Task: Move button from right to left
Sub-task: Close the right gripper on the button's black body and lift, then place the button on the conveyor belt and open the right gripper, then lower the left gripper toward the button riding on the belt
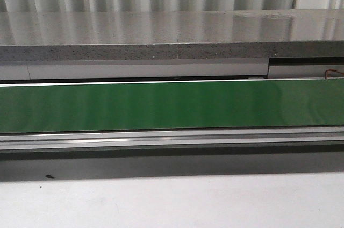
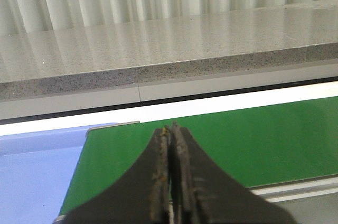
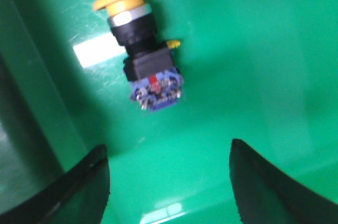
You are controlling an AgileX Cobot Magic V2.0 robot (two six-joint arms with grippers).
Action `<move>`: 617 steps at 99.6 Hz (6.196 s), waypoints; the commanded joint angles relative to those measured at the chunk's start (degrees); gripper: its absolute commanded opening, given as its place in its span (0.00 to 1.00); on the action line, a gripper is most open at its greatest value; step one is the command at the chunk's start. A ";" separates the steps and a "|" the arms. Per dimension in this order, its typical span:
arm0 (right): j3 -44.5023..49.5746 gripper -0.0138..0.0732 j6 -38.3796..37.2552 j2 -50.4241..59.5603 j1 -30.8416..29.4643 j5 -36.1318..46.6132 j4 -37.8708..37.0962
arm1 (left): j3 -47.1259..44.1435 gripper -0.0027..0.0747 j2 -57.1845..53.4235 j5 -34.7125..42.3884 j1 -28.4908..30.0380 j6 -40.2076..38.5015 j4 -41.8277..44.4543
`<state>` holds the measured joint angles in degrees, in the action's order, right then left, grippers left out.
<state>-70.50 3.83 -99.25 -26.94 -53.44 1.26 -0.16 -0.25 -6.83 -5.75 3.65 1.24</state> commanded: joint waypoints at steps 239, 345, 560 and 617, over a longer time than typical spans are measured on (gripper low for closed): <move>-11.45 0.86 5.68 3.02 16.00 -5.96 13.23 | -2.19 0.01 -1.77 4.48 -0.31 -0.44 -0.42; 20.59 0.08 11.21 43.34 36.46 22.36 13.28 | -2.19 0.01 -1.77 4.48 -0.31 -0.44 -0.42; 50.39 0.08 11.21 82.61 36.46 34.44 13.28 | 40.60 0.83 44.76 -27.71 -0.44 -0.44 -17.60; 50.39 0.08 11.21 82.61 36.46 34.39 13.28 | 64.06 0.82 73.18 -54.01 -0.44 -4.14 -32.72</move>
<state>-18.80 14.60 -16.21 9.53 -23.60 14.17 58.52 70.38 -58.85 -5.75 1.85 -28.74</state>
